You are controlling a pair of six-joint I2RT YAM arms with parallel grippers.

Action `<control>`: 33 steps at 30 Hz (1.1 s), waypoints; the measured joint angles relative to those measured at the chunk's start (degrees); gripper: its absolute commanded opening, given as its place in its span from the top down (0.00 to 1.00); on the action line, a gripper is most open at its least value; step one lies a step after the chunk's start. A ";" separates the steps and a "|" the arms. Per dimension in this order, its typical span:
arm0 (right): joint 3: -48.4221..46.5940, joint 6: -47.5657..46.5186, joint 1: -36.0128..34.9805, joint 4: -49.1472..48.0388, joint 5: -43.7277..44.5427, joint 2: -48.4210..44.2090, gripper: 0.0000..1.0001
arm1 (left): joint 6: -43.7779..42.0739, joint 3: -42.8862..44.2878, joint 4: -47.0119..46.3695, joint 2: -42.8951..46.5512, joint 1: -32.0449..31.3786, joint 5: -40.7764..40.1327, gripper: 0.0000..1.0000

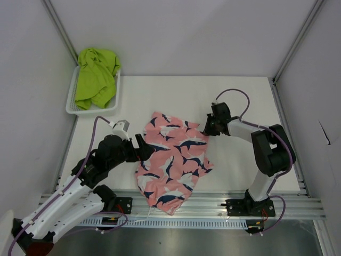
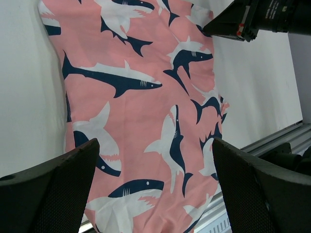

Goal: Fold and stack the shorts
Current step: Flatten the shorts out

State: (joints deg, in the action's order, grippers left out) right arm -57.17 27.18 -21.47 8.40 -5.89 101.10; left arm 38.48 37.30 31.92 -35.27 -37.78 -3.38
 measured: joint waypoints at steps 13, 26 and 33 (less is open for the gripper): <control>-32.20 -0.31 -6.62 12.13 -2.08 0.11 0.62 | 0.02 -0.48 -0.17 0.37 -0.17 0.48 0.01; 13.46 8.17 -25.07 13.16 -0.42 -36.13 0.30 | 0.07 -3.82 -6.88 -8.96 -0.48 1.66 0.01; 24.11 25.29 -48.39 13.84 11.39 -55.52 0.21 | 0.61 -4.13 -11.41 -14.08 -0.48 1.42 0.01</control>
State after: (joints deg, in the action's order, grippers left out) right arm -33.06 52.47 -69.87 22.24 5.50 45.58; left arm 39.09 33.17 20.51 -49.34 -38.26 -1.96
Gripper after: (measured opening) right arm 0.786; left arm 0.993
